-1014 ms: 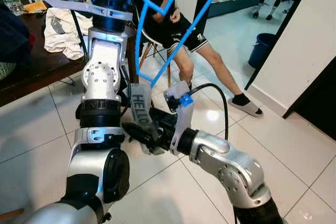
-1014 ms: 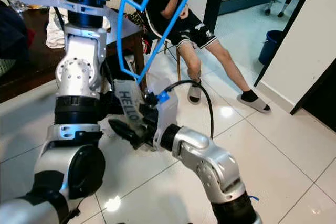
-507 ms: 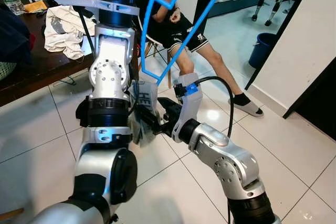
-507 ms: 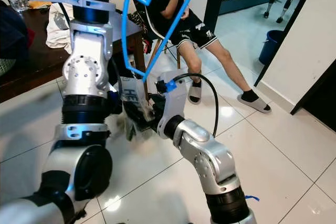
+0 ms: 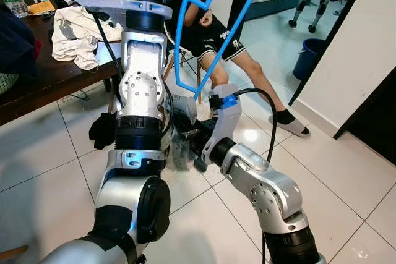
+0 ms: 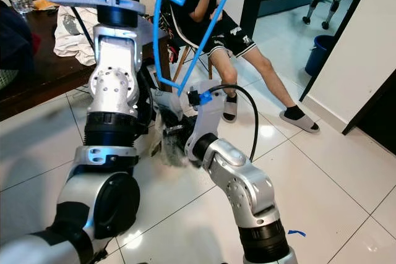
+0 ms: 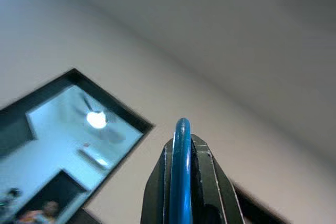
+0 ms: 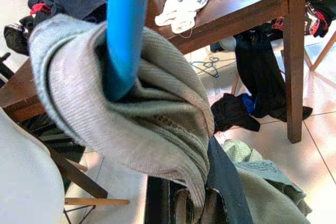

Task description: Hang hanger

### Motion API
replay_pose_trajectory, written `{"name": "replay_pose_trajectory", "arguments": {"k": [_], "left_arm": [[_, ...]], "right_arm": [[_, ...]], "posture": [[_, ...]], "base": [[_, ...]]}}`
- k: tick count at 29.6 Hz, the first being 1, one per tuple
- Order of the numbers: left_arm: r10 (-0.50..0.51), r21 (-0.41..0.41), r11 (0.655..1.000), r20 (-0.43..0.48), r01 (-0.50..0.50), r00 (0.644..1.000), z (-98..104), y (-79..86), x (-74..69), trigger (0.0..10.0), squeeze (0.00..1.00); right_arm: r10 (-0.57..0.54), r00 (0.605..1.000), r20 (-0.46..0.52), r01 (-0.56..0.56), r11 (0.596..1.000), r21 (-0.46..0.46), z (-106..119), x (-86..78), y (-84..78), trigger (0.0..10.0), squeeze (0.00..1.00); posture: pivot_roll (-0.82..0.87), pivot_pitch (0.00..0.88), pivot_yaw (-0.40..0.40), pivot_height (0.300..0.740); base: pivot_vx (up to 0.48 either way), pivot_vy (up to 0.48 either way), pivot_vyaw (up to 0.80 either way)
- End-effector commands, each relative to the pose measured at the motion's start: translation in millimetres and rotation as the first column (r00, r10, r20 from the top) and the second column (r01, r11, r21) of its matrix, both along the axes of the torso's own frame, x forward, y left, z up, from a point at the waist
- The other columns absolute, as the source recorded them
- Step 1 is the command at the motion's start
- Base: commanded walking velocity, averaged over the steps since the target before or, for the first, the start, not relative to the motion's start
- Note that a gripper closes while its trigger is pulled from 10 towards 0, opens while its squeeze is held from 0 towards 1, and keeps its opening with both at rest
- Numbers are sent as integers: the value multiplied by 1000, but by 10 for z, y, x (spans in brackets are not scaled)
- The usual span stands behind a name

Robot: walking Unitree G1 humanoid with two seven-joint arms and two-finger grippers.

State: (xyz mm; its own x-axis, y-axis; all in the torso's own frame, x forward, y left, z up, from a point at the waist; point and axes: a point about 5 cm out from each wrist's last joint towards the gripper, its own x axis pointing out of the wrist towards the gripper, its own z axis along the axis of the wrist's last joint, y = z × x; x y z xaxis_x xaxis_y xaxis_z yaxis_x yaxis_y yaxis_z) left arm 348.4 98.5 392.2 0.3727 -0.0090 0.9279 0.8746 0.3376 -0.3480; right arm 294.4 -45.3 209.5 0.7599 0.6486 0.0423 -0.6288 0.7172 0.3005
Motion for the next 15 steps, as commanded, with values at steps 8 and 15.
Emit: {"name": "replay_pose_trajectory", "arguments": {"k": [8,15], "left_arm": [[424,307,849,90,-430,901,-21,63,18,10000,0],[641,459,545,312,-702,702,-153,96,-24,10000,0]], "right_arm": [[-3,999,-45,4,1000,22,-42,14,-56,0,0],[48,994,-96,-44,998,45,-84,-29,-58,0,0]], "posture": [[51,129,-4,740],[57,139,-9,740]], "base": [[0,0,0],[0,0,0]]}}
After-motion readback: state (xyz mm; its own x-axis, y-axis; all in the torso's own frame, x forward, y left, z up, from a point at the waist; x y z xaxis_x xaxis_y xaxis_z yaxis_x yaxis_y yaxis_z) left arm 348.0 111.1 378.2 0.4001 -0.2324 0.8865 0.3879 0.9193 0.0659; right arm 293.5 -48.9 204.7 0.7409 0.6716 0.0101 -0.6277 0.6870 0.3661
